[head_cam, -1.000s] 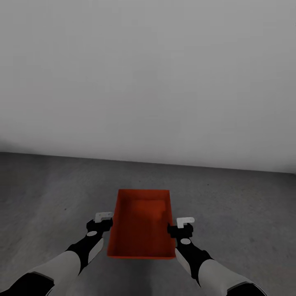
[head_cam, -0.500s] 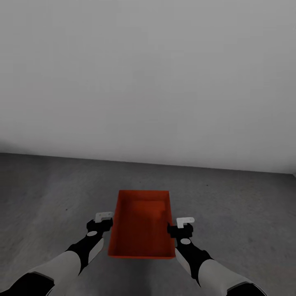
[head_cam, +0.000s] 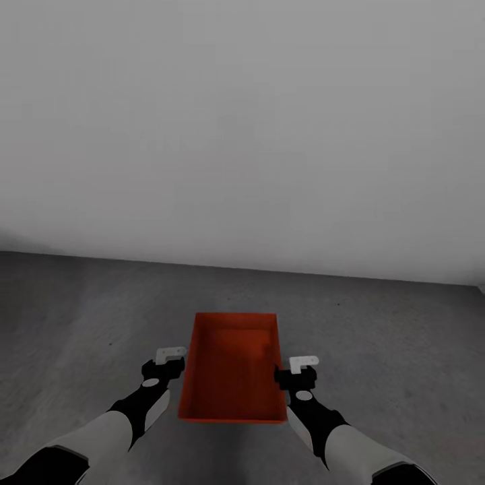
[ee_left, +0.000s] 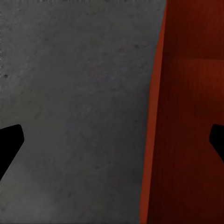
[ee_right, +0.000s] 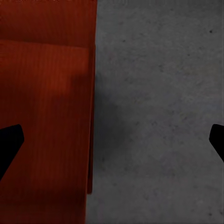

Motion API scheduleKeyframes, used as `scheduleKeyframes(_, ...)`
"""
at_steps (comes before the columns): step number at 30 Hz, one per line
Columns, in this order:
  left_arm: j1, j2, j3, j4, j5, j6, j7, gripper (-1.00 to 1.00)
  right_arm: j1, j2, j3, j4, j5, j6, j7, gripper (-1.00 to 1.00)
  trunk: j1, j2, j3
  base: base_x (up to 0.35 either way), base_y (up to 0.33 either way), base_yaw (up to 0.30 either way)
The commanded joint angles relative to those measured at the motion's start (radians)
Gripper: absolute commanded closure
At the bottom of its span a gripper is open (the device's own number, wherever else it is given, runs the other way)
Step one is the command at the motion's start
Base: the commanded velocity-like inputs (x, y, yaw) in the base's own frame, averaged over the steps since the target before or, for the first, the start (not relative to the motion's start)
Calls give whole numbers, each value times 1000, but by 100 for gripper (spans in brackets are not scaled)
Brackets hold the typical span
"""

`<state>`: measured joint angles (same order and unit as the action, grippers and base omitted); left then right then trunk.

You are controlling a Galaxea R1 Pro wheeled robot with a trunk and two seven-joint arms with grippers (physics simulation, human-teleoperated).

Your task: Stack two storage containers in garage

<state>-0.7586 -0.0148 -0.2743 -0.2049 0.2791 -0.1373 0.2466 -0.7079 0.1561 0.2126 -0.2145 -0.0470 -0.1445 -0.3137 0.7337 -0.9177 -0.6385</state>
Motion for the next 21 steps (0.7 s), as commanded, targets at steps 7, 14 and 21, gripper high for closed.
scheduleKeyframes(7, -1, 0, -8, 1, 9, -4, 5, -100, -1, -7, 7, -5, -5, 2, -5, -100, -27, 49, 21, 0, 0, 0)
scheduleKeyframes(14, -1, -2, -9, 2, 9, -4, 6, -100, -1, -15, 7, -8, -5, 3, -5, -100, -54, 98, 43, 0, 0, 0)
scheduleKeyframes(21, -1, -2, -9, 1, 9, -4, 6, -100, -1, -15, 7, -8, -5, 1, -5, -100, -81, 147, 65, 0, 0, 0)
